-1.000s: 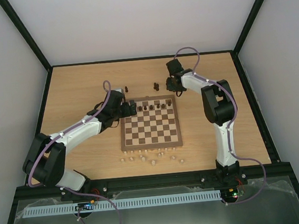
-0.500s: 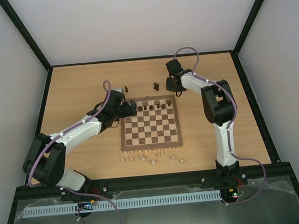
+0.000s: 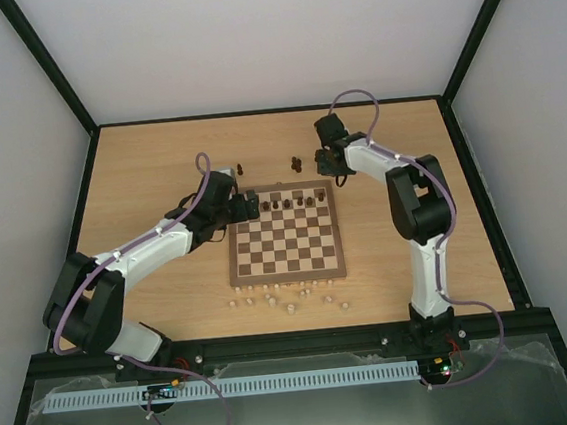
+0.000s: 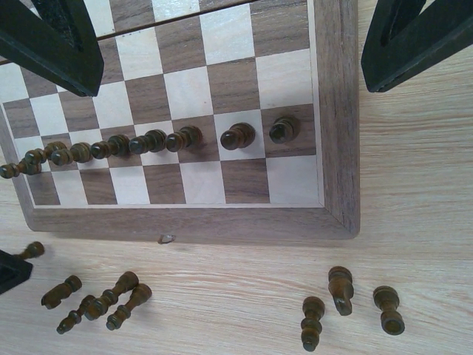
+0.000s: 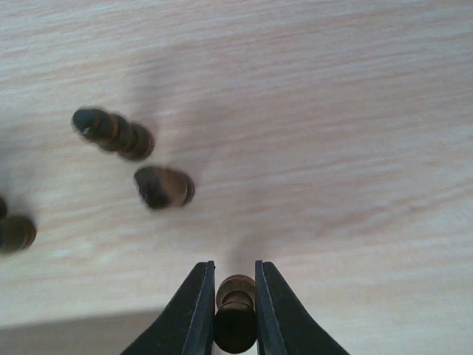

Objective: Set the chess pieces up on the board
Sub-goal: Pick up the chess piece at the center of the board, then place the chess piece on the chessboard.

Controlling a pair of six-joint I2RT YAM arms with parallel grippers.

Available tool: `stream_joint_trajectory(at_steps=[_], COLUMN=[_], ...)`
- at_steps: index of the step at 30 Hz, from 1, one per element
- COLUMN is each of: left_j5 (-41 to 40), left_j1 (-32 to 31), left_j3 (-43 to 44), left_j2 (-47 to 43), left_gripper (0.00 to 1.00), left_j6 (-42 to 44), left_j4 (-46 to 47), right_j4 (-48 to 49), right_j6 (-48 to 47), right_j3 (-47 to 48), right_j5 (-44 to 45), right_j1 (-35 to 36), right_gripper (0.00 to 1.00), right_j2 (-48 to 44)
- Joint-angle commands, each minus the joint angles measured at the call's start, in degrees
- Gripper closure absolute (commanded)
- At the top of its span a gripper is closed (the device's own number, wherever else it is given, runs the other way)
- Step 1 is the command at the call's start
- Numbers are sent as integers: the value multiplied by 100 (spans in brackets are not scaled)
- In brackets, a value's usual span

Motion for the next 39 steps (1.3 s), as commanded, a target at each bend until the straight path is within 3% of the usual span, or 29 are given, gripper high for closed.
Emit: stream_joint_trajectory(at_steps=[1, 14, 39], left_j5=[24, -60, -60], left_j1=[0, 10, 7], left_j3=[-68, -71, -105], left_j2=[-14, -75, -165], left_gripper=[1, 1, 1], left_j6=[13, 16, 15], left_j4=[94, 73, 83], right_j4=[-407, -514, -472], right_j6=[-28, 2, -2], right_j3=[-324, -1173, -960], right_j5=[347, -105, -256], right_j1=[175, 690, 869], right_gripper=[89, 87, 83], right_j2=[-849, -1729, -1050])
